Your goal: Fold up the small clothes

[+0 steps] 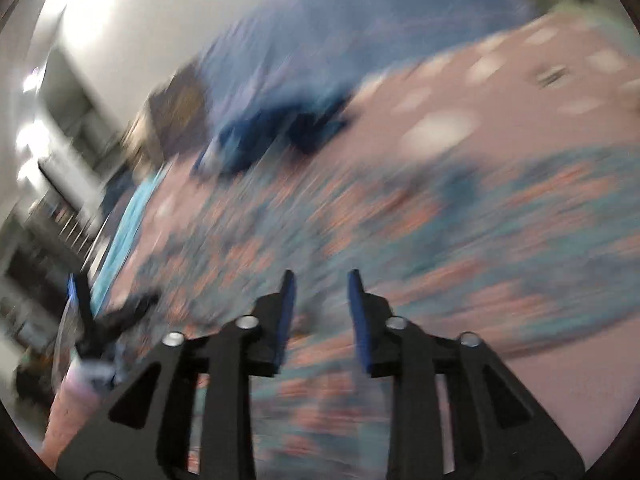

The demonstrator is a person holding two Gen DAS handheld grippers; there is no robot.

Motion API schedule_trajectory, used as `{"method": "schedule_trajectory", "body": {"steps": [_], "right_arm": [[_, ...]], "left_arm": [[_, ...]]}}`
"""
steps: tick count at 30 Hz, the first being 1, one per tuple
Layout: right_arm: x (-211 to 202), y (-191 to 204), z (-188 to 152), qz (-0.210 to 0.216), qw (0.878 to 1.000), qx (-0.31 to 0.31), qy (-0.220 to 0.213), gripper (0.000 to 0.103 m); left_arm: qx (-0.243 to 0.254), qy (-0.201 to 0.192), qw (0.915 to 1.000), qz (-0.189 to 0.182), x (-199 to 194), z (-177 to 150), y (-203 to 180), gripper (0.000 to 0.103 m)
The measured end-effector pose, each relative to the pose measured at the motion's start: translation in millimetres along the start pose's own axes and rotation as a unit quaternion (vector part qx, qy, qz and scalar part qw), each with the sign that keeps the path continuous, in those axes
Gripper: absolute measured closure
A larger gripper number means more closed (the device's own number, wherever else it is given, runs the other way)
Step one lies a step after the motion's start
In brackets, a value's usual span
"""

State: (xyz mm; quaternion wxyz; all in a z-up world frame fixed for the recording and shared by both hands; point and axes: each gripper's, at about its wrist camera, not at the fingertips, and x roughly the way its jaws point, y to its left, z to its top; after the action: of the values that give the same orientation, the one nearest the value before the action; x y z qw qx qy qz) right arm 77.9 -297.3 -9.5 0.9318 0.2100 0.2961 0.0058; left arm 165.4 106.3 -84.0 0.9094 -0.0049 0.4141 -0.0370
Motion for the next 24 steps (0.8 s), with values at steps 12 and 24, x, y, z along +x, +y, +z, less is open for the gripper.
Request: {"method": "schedule_trajectory", "body": {"steps": [12, 24], "right_arm": [[-104.4, -203.5, -1.4, -0.108, 0.937, 0.307, -0.126, 0.043], [-64.3, -193.0, 49.1, -0.047, 0.920, 0.344, -0.184, 0.096]], "left_arm": [[0.037, 0.018, 0.9990, -0.018, 24.8, 13.3, -27.1, 0.004], [0.047, 0.016, 0.9988, -0.004, 25.2, 12.2, -30.0, 0.001]]}}
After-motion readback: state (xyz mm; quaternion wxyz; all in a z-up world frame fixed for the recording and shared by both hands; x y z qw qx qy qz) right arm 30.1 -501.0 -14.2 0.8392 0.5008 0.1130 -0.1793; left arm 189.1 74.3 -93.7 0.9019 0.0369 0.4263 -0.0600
